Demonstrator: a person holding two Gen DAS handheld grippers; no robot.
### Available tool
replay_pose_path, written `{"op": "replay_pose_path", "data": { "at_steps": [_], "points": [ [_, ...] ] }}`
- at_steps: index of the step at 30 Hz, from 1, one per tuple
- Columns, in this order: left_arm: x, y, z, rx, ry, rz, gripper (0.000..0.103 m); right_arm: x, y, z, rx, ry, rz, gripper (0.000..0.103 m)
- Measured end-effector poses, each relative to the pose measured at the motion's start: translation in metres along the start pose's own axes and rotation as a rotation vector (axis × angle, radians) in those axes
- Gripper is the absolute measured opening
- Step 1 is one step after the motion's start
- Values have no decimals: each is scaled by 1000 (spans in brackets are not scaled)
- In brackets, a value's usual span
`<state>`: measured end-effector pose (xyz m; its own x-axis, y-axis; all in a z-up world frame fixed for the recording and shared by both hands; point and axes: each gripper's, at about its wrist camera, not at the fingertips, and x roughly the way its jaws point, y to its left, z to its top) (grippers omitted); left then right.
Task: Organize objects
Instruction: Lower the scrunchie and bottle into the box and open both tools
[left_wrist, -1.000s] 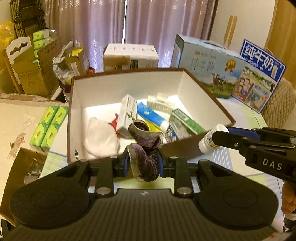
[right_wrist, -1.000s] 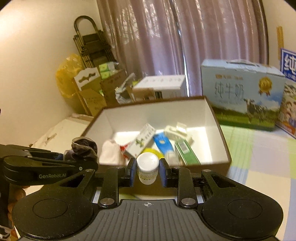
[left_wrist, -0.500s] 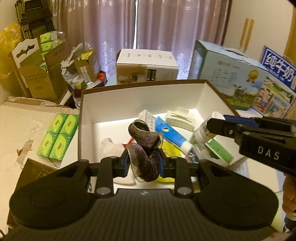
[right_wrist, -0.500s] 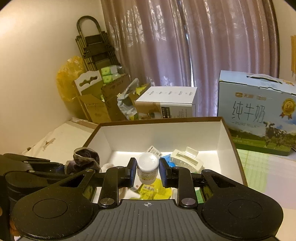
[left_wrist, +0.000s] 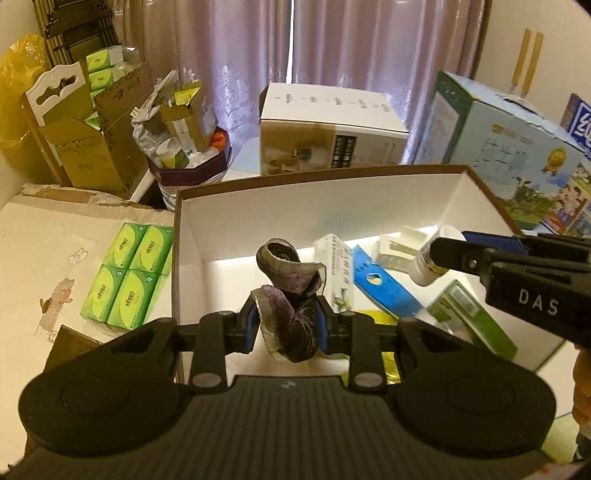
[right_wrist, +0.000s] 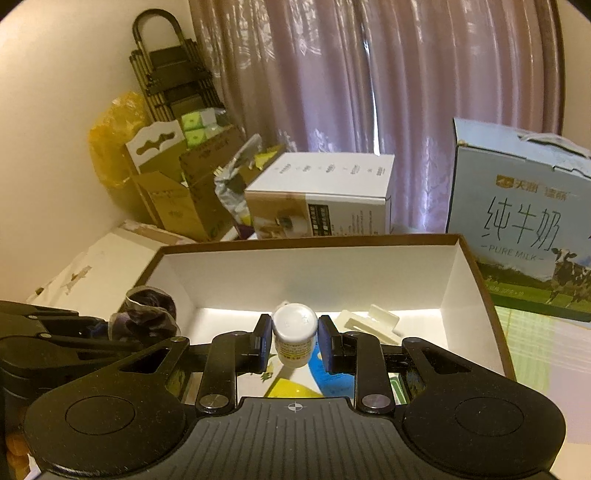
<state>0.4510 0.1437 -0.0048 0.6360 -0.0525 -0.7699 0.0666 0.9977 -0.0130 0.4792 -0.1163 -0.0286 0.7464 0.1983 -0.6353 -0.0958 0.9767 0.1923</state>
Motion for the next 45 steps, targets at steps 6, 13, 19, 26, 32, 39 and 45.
{"op": "replay_pose_path", "data": {
  "at_steps": [6, 13, 19, 26, 32, 39, 45],
  "points": [
    [26, 6, 9, -10, 39, 11, 27, 17, -7, 1, 27, 29, -9, 23],
    [47, 5, 15, 0, 66, 16, 31, 24, -13, -1, 45, 44, -16, 23],
    [54, 4, 17, 6, 67, 8, 46, 25, -16, -1, 59, 45, -23, 23],
    [53, 5, 18, 13, 59, 17, 52, 25, -17, -2, 62, 50, -25, 23],
    [52, 5, 19, 14, 57, 19, 54, 28, -16, -3, 67, 57, -22, 23],
    [51, 5, 19, 14, 57, 21, 58, 28, -14, 2, 77, 32, -3, 23],
    [49, 6, 19, 11, 52, 17, 63, 23, -16, 12, 108, -9, 14, 26]
  ]
}}
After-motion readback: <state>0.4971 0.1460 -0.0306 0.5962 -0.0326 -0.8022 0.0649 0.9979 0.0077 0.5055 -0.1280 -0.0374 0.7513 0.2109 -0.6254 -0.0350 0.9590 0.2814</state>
